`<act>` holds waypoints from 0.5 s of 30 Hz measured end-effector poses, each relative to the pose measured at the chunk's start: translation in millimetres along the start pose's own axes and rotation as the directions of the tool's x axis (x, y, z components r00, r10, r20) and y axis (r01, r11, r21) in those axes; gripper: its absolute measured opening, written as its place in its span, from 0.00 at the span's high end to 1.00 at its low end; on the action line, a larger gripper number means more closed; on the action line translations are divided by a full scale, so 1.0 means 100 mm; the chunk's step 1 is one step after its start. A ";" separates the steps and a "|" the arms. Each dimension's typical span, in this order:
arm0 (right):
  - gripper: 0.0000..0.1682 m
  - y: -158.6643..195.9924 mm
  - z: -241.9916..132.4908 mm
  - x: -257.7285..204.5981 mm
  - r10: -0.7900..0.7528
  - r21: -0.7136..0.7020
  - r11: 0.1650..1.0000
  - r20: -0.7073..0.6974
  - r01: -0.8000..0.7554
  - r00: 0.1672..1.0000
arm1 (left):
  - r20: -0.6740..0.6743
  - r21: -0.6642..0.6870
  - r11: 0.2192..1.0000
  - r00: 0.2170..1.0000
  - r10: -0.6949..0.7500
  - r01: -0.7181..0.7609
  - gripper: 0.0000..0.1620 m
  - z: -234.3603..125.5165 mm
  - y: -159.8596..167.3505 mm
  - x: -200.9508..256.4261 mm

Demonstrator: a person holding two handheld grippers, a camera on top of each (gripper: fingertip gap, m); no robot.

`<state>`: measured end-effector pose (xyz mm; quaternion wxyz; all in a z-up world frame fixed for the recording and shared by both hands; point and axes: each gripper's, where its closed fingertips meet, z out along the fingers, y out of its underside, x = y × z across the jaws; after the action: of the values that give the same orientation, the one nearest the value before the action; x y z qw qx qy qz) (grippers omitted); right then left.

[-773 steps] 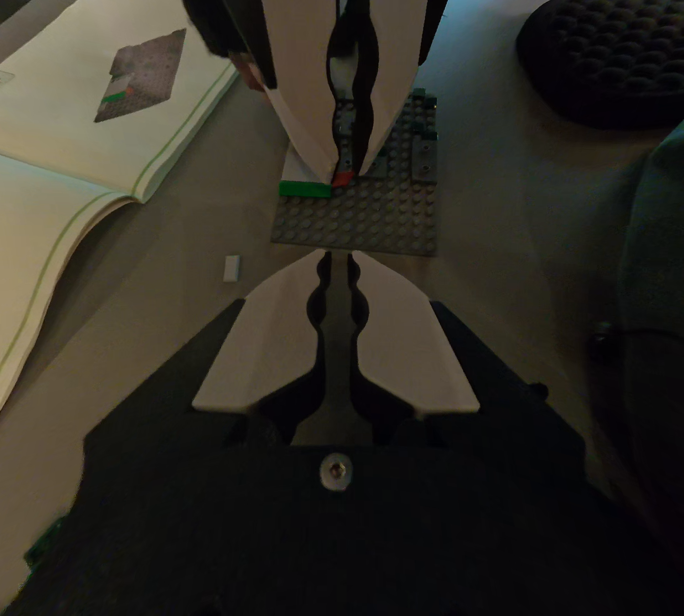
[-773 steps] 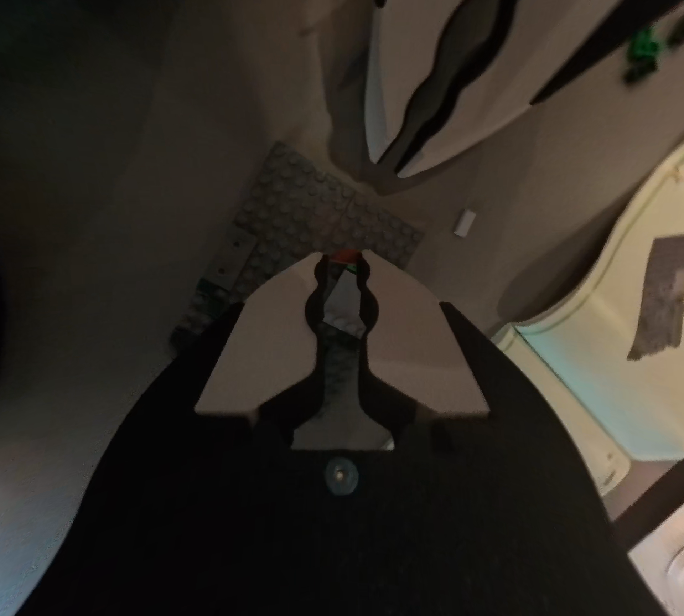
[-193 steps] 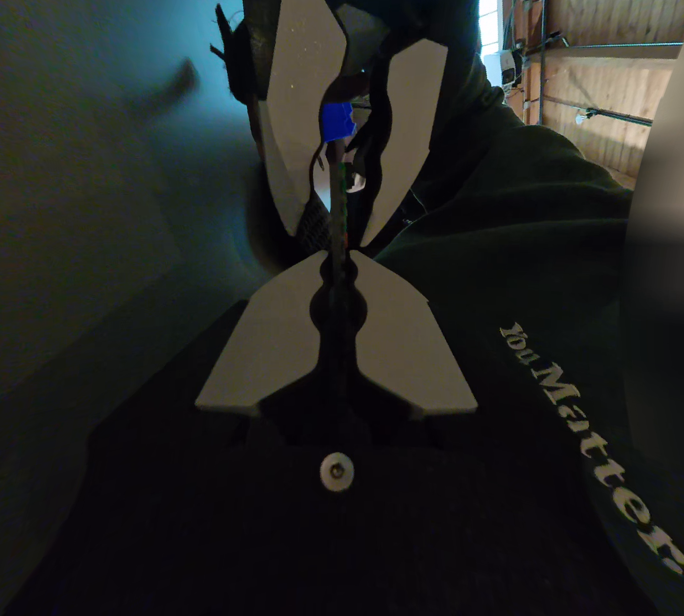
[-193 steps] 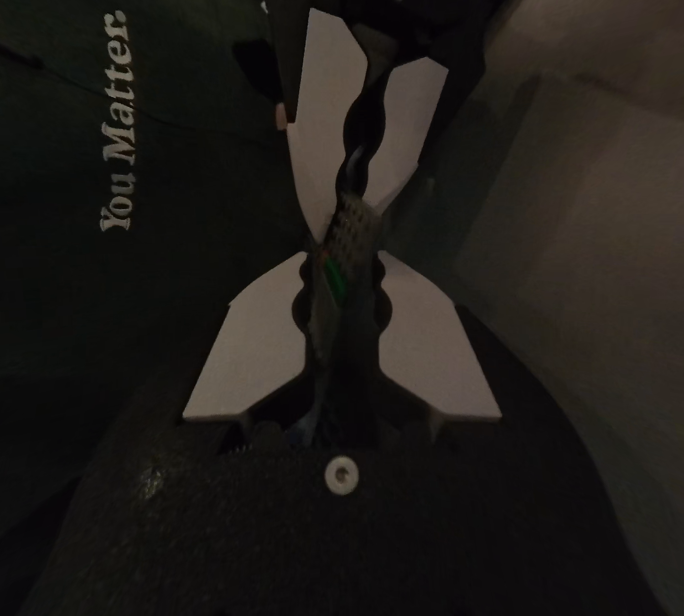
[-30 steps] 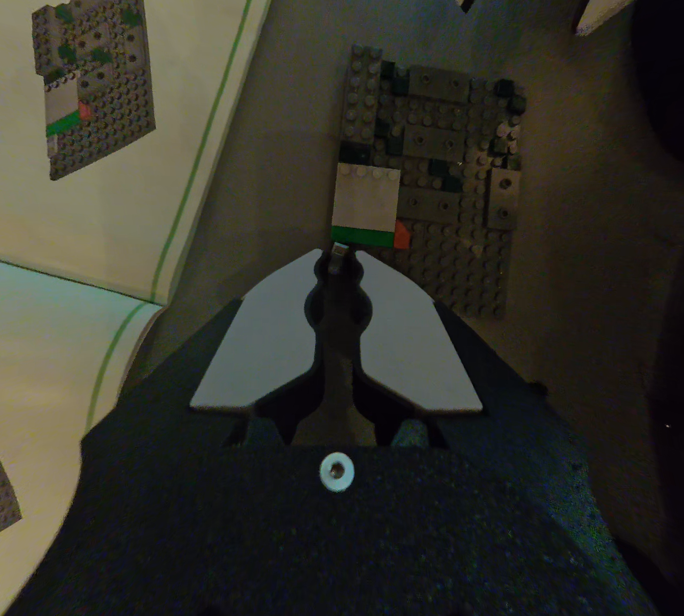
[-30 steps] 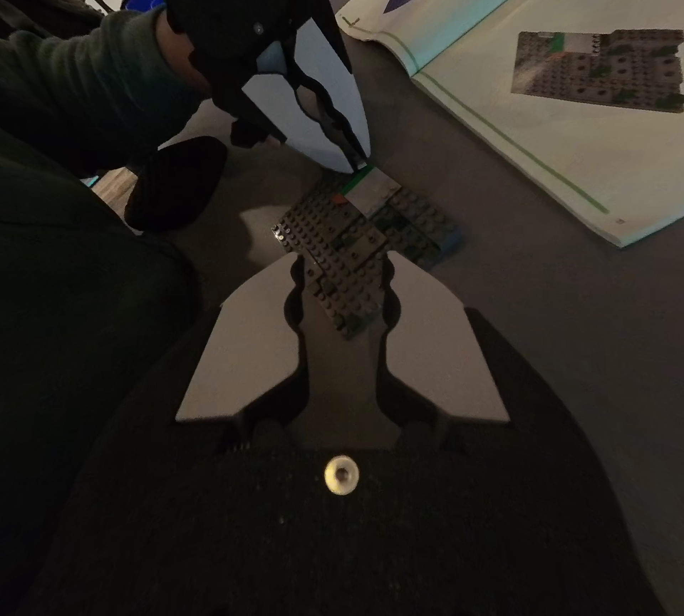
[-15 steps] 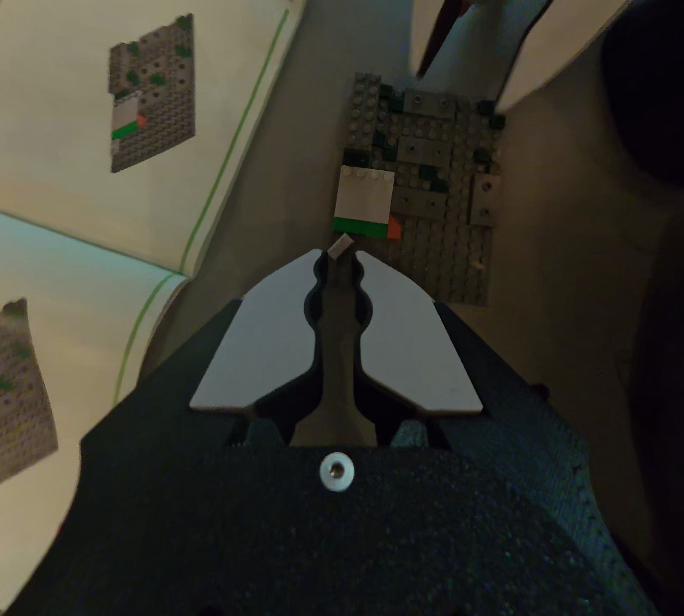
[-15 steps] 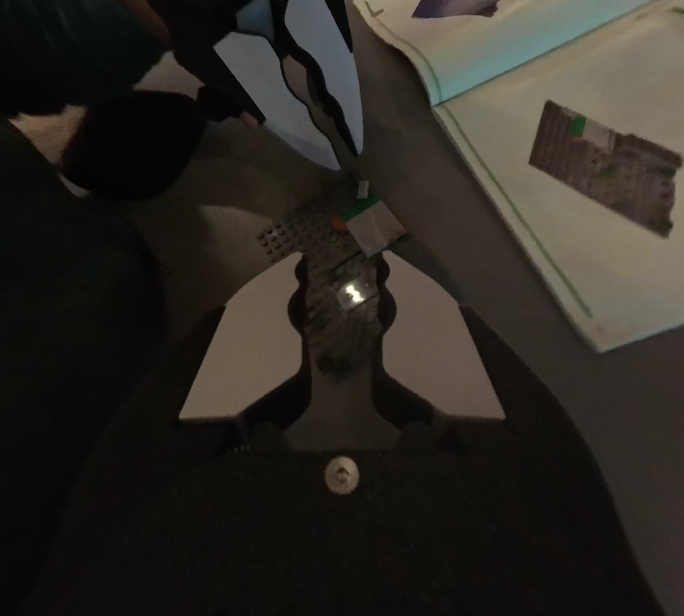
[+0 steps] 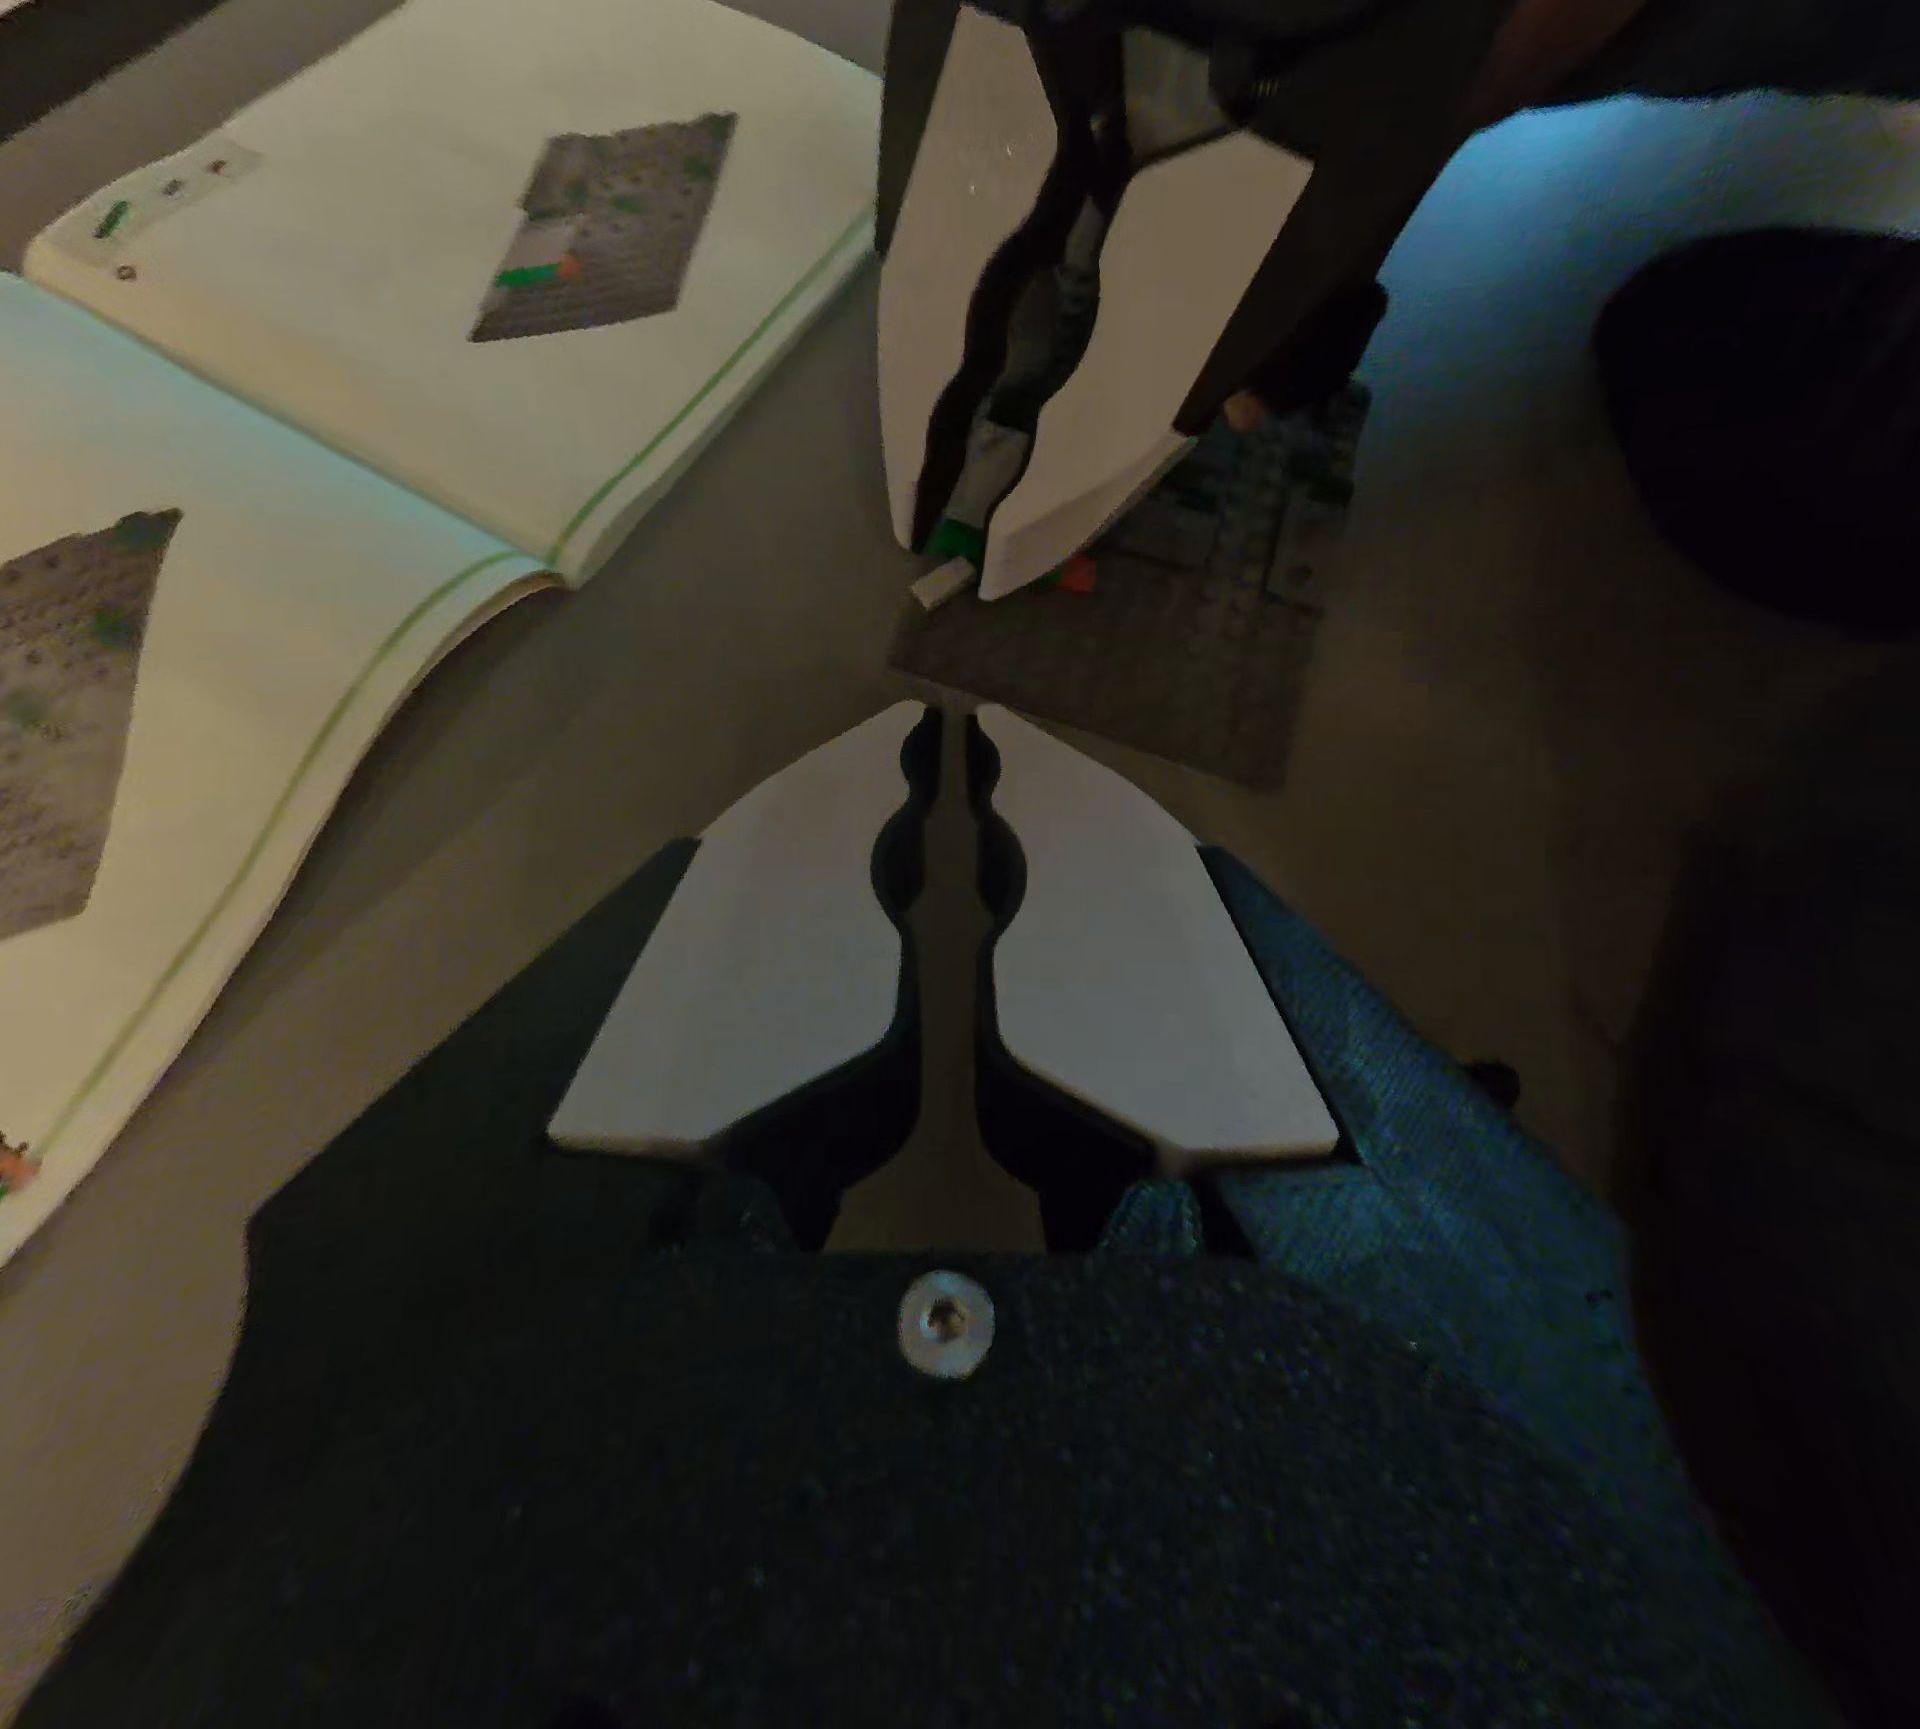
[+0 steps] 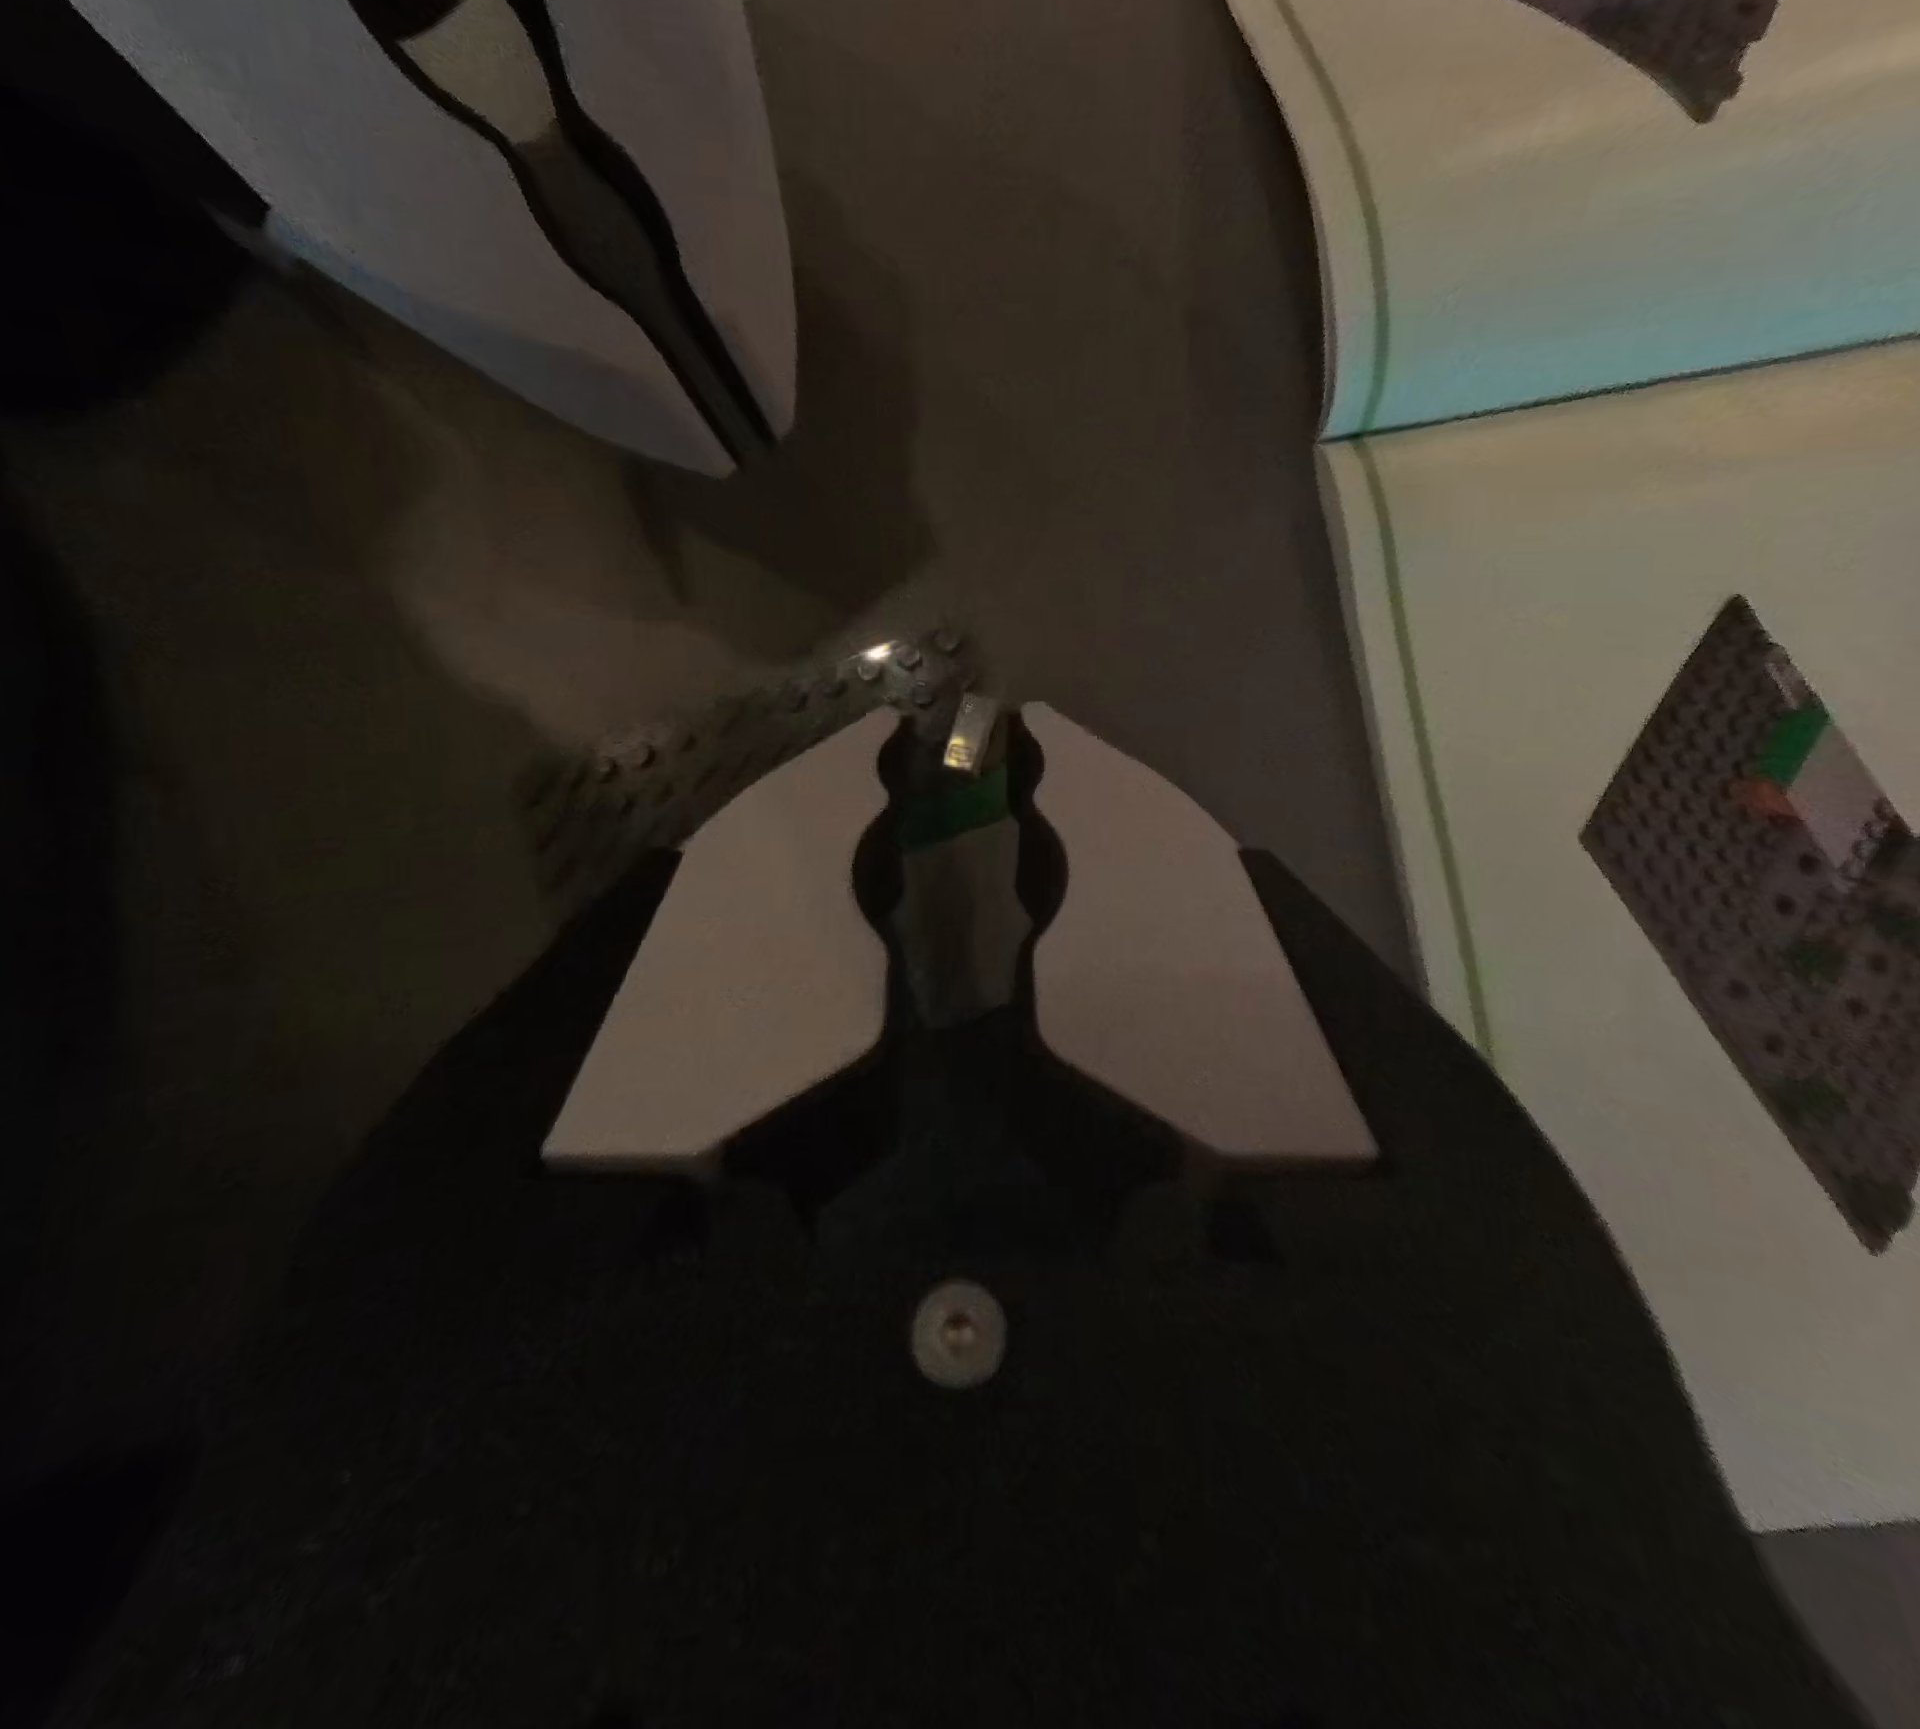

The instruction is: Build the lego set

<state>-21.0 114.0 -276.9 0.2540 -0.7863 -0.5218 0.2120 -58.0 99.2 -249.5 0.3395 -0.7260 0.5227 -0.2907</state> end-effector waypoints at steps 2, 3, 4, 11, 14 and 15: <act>0.92 0.01 0.02 0.01 -0.010 -0.023 1.000 0.000 0.010 1.000 | -0.005 0.025 1.000 1.000 -0.015 0.015 0.98 -0.02 -0.02 -0.02; 0.94 0.02 0.02 0.02 -0.016 -0.033 0.999 0.002 0.016 1.000 | -0.007 0.032 0.999 1.000 -0.016 0.016 0.98 -0.02 -0.03 -0.03; 0.95 0.03 0.02 0.02 -0.022 -0.040 0.999 0.005 0.022 1.000 | -0.008 0.035 0.999 1.000 -0.015 0.015 0.98 -0.03 -0.03 -0.04; 0.98 0.03 0.02 0.02 -0.077 -0.060 0.995 0.042 0.079 0.996 | -0.023 0.042 0.999 1.000 -0.021 0.022 0.98 -0.04 0.01 -0.03; 1.00 0.03 0.02 0.03 -0.125 -0.081 0.988 0.063 0.130 0.990 | -0.027 0.046 0.999 0.999 -0.020 0.021 0.98 -0.04 0.01 -0.03; 1.00 0.04 0.01 0.03 -0.140 -0.087 0.985 0.073 0.146 0.987 | -0.029 0.047 0.999 0.999 -0.019 0.021 0.97 -0.04 0.01 -0.02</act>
<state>-18.3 115.8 -280.5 0.2143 -0.7502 -0.5943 0.1952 -62.5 100.4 -248.3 0.3462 -0.7187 0.5132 -0.3166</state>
